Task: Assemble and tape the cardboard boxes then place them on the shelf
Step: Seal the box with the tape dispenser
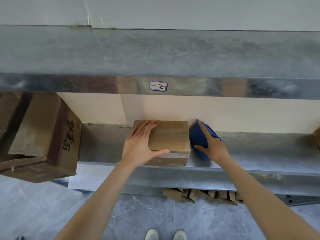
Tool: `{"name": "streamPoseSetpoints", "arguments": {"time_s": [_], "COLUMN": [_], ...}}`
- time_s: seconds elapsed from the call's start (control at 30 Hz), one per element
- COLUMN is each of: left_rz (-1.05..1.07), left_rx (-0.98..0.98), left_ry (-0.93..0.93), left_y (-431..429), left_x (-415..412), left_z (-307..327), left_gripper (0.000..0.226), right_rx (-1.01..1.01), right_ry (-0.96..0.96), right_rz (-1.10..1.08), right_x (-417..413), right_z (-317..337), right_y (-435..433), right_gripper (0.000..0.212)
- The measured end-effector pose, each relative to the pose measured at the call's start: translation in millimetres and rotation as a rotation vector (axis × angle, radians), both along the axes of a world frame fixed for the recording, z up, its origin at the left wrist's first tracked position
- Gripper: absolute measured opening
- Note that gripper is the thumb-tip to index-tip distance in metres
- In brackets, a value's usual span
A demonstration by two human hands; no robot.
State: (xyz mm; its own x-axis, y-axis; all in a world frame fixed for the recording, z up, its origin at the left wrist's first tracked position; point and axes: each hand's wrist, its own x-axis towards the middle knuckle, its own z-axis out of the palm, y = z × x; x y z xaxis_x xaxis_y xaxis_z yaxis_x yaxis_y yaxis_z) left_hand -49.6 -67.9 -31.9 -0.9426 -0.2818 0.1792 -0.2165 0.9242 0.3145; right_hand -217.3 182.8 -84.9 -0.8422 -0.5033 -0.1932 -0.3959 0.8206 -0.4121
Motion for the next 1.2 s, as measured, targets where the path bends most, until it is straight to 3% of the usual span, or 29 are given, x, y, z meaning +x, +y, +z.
{"name": "streamPoseSetpoints", "arguments": {"time_s": [0.1, 0.23, 0.43, 0.6, 0.7, 0.8, 0.93, 1.1, 1.2], "left_rz": [0.005, -0.027, -0.074, -0.111, -0.119, -0.128, -0.144, -0.239, -0.32], "left_rx": [0.041, 0.086, 0.105, 0.1, 0.122, 0.173, 0.241, 0.169, 0.004], "left_ry": [-0.012, -0.044, -0.094, -0.017, 0.042, 0.083, 0.127, 0.085, 0.038], "left_y": [-1, -2, -19, -21, -22, -22, -24, -31, -34], "left_x": [0, 0, 4, 6, 5, 5, 2, 5, 5], "left_z": [4, 8, 15, 8, 4, -1, -7, -9, -6], "left_gripper": [0.108, 0.105, 0.094, 0.093, 0.093, 0.093, 0.094, 0.093, 0.086], "right_rx": [-0.021, -0.035, -0.136, -0.421, -0.47, -0.425, -0.361, -0.21, -0.084], "right_ry": [-0.031, -0.015, 0.285, 0.175, 0.116, 0.047, 0.122, 0.196, 0.255], "right_rz": [-0.001, -0.047, -0.093, 0.073, 0.212, 0.341, 0.388, 0.542, 0.664], "right_x": [1, 2, 11, 28, 41, 50, 51, 45, 42], "right_z": [6, 16, 37, 60, 69, 67, 58, 58, 59], "right_y": [1, 9, 11, -23, -49, -68, -75, -71, -70], "right_gripper": [0.097, 0.076, 0.054, 0.049, 0.049, 0.053, 0.059, 0.063, 0.06]}}
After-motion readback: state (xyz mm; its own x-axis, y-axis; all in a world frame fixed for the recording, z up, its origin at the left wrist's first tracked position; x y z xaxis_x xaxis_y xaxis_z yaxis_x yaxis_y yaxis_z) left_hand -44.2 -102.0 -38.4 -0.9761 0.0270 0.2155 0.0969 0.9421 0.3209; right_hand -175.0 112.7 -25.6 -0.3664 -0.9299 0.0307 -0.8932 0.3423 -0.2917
